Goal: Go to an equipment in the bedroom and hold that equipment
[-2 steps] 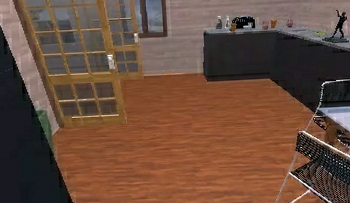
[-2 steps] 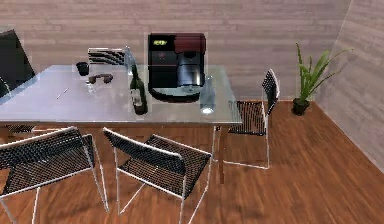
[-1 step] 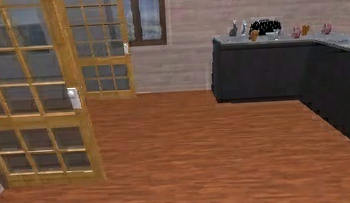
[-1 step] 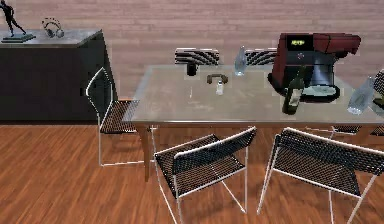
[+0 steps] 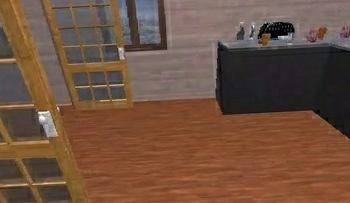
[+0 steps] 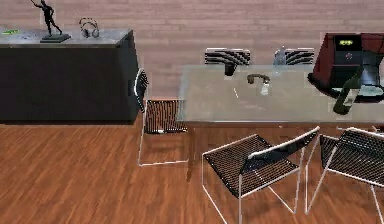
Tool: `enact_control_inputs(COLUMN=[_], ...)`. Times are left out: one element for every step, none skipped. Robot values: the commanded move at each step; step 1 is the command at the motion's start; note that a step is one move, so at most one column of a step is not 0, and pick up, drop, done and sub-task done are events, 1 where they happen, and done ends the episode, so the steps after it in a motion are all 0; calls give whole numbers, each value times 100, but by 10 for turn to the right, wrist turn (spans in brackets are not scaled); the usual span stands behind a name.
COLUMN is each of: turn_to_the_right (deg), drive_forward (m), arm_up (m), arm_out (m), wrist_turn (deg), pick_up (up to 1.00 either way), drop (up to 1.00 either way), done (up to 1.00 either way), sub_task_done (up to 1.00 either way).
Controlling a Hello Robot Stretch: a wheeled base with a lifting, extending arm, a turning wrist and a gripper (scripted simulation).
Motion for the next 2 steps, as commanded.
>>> enact_control_inputs(turn_to_the_right=[-180, 0], drive_forward=[0, 75], arm_up=[0, 0], arm_out=[0, 0], wrist_turn=[0, 0], pick_up=[0, 0], drop=[0, 0], done=[0, 0], sub_task_done=[0, 0])
